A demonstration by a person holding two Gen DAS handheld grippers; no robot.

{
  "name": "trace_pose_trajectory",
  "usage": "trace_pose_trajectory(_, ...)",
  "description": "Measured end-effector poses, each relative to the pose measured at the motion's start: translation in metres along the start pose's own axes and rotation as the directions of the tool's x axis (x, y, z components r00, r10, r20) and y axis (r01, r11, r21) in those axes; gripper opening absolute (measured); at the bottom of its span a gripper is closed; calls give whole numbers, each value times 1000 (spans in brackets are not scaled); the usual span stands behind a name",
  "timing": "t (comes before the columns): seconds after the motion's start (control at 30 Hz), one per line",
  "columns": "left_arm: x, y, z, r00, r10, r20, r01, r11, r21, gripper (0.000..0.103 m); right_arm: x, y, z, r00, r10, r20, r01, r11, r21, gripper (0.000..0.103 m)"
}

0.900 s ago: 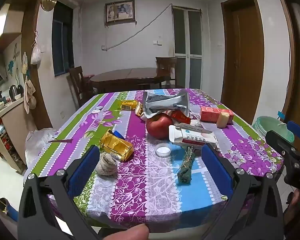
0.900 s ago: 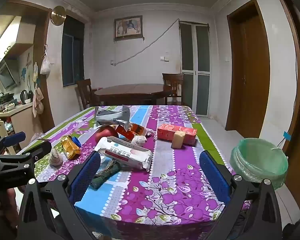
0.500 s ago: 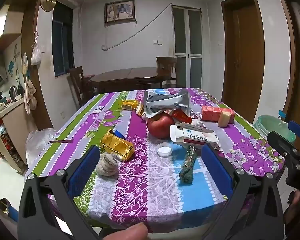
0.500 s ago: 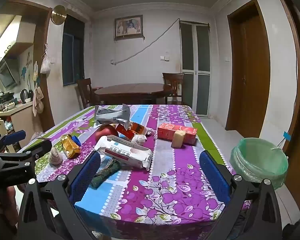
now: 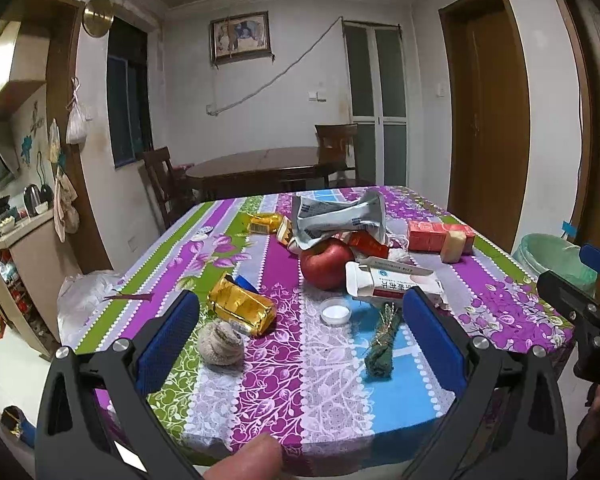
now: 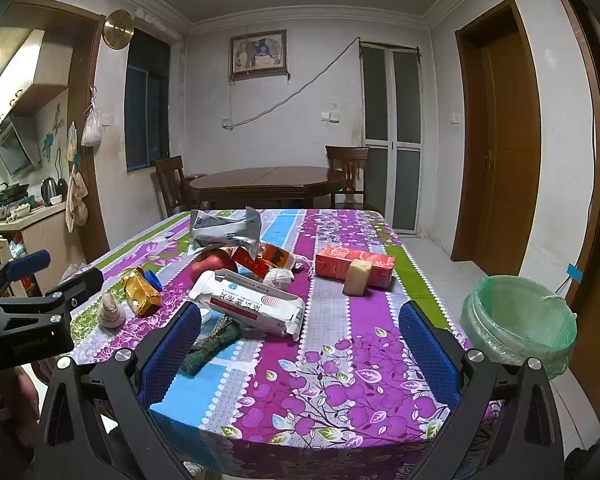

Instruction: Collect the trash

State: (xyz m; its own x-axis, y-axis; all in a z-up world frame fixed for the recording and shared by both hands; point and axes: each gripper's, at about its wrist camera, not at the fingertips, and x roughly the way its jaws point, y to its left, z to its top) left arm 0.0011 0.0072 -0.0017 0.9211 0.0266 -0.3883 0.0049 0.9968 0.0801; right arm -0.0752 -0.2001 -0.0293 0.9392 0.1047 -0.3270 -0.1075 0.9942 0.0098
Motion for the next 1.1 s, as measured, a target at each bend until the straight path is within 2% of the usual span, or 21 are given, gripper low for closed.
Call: trace_pose_trajectory(1.1,6,-4,-6,1000,16,-27,-16,1000,11,98,9,3,-13,1000,2,-16,-2,1000,-4,99)
